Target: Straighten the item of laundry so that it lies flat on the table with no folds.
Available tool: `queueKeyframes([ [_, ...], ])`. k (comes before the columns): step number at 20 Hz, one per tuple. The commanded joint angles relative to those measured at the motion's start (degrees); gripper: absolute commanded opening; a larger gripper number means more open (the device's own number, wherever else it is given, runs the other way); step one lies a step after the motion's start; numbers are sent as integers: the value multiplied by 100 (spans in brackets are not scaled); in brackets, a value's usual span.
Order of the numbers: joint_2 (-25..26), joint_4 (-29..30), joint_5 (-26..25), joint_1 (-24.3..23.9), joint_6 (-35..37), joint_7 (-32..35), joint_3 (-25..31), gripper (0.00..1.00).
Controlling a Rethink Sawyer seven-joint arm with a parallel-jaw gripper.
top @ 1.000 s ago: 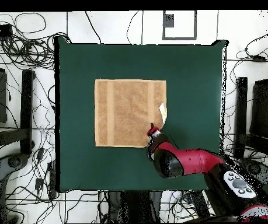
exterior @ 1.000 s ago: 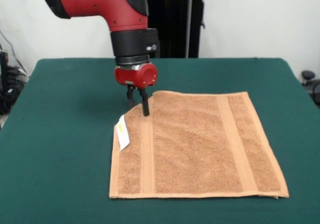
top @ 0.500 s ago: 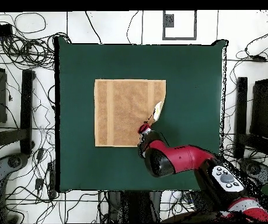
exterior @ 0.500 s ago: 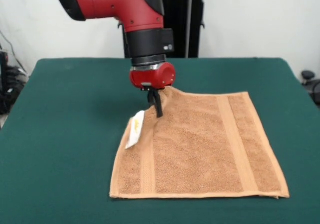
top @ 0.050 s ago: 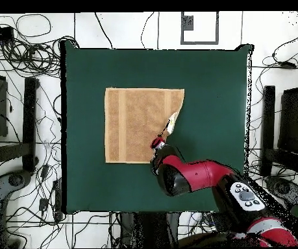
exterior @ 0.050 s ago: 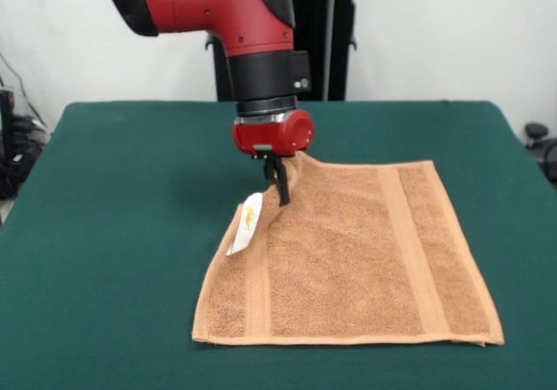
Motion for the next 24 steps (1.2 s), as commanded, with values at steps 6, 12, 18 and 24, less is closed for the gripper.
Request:
queueKeyframes([
  [6,104,-395,89,453,1146,-280,-19,0],
  [12,-8,-329,400,354,2029,-409,214,0],
  [18,-597,-196,873,431,3191,-606,214,0],
  [24,-833,-127,1039,352,3631,-703,386,0],
])
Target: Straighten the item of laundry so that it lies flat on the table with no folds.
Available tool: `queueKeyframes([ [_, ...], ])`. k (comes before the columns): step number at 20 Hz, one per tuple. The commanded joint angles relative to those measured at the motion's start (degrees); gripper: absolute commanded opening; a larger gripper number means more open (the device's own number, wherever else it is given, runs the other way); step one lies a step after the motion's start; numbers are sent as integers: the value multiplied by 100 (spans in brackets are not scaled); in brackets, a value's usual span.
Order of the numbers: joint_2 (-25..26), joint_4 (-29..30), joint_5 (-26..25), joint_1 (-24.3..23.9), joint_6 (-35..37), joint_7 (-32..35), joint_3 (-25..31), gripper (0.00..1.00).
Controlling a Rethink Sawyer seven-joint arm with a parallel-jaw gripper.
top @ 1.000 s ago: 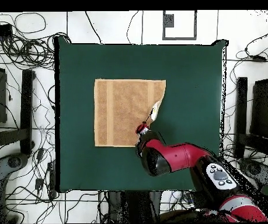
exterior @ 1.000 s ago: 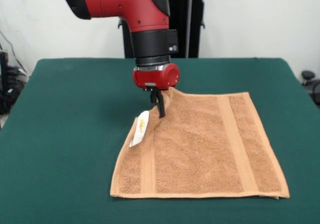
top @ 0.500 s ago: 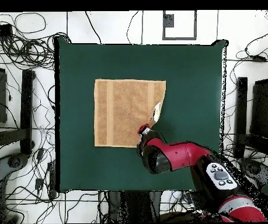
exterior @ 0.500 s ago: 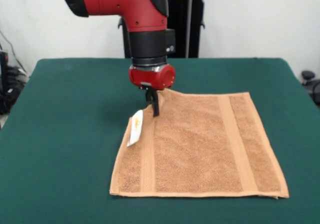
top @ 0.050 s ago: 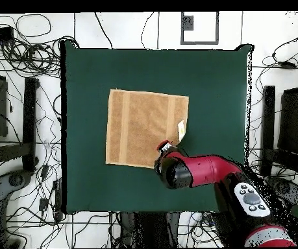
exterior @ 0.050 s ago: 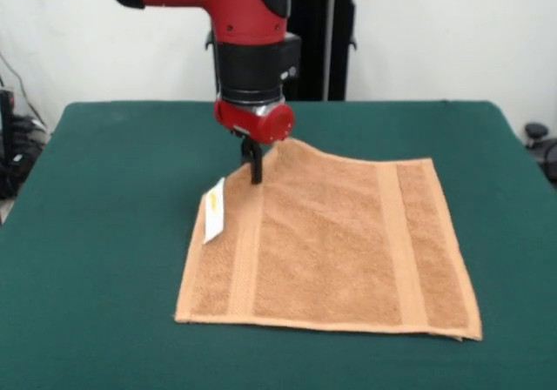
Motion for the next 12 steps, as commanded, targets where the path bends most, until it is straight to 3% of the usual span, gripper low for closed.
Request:
queueKeyframes([
  [1,-328,-5,407,141,1361,-722,541,0],
  [5,-265,-33,289,52,1242,-740,640,0],
  [6,-246,-42,222,46,1143,-706,641,100],
  [12,-85,-103,178,103,851,-520,619,100],
])
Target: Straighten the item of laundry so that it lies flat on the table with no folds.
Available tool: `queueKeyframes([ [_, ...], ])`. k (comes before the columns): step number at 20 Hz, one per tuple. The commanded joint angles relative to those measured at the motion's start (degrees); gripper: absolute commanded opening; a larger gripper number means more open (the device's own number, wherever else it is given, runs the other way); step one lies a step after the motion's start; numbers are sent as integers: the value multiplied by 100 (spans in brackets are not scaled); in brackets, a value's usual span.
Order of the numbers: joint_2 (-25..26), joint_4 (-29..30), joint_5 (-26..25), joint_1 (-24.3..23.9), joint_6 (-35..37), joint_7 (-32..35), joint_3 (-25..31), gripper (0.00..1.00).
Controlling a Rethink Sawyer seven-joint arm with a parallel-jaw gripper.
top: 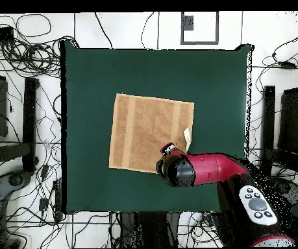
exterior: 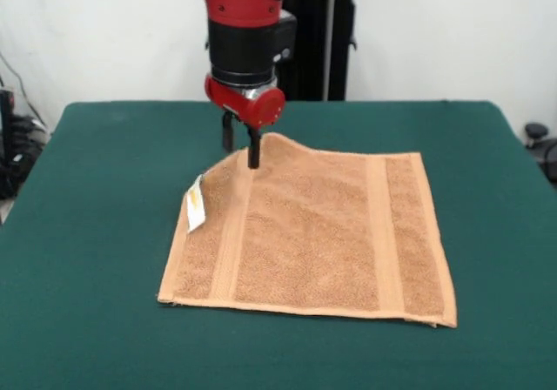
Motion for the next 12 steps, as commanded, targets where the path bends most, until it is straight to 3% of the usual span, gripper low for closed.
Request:
queueKeyframes([
  [1,234,-115,43,139,70,-470,573,100],
  [12,177,-81,46,270,-18,-331,498,100],
])
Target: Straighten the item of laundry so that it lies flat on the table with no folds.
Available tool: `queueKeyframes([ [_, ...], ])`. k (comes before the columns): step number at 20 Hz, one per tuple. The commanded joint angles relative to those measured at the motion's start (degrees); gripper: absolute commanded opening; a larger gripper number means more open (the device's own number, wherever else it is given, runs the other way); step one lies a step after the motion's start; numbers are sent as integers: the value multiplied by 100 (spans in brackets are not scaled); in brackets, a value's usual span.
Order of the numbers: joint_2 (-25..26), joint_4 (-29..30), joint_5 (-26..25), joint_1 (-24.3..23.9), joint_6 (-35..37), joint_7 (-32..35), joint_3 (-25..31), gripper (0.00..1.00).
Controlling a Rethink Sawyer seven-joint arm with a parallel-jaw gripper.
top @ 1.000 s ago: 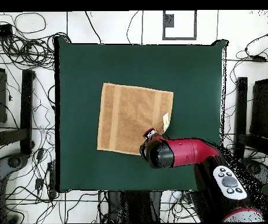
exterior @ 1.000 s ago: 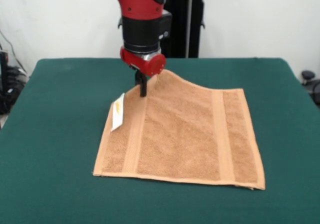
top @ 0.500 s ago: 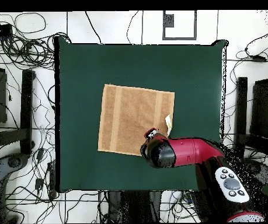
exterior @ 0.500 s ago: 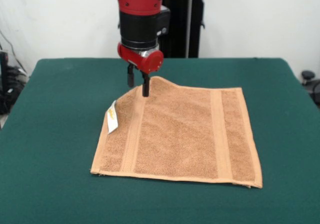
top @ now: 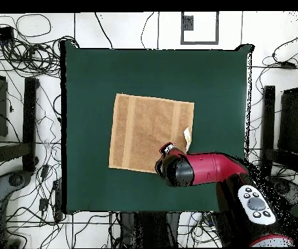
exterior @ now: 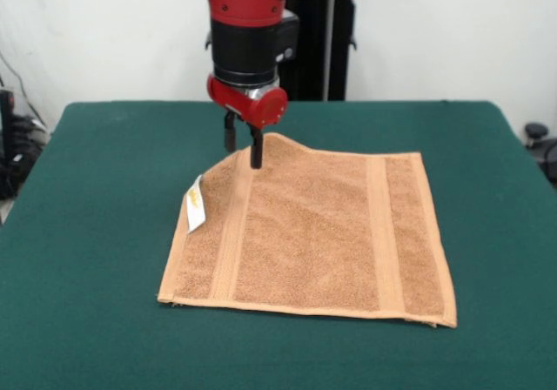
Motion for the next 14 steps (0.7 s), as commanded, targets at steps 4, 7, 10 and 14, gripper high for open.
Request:
queueKeyframes([
  [4,90,-58,110,303,-35,-236,498,100],
  [7,24,-38,171,365,-122,-139,535,100],
  [10,-33,-76,222,491,-227,-3,527,100],
  [14,-85,-154,305,676,-346,185,486,100],
])
